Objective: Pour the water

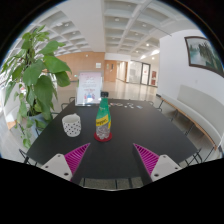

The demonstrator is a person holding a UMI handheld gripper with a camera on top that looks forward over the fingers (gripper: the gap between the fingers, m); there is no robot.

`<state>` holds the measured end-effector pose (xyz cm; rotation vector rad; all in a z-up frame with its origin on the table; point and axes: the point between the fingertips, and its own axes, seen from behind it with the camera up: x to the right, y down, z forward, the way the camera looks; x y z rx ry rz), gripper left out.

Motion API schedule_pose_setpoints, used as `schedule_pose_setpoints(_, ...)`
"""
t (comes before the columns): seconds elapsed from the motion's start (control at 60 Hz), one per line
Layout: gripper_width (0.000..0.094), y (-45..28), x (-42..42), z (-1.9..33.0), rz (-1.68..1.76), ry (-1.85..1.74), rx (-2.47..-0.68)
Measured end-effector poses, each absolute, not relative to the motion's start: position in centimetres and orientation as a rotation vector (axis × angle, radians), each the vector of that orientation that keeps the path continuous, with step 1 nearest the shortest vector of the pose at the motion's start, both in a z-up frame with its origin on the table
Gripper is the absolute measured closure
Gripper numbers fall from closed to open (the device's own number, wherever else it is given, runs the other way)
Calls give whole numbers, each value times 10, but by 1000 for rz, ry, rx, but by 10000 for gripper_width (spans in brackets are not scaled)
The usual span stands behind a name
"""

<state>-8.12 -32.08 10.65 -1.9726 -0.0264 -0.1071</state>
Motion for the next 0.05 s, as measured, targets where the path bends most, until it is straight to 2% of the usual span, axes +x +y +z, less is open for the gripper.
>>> schedule_pose_setpoints(0.05,81,-320,-81,107,-110,-27,-1966)
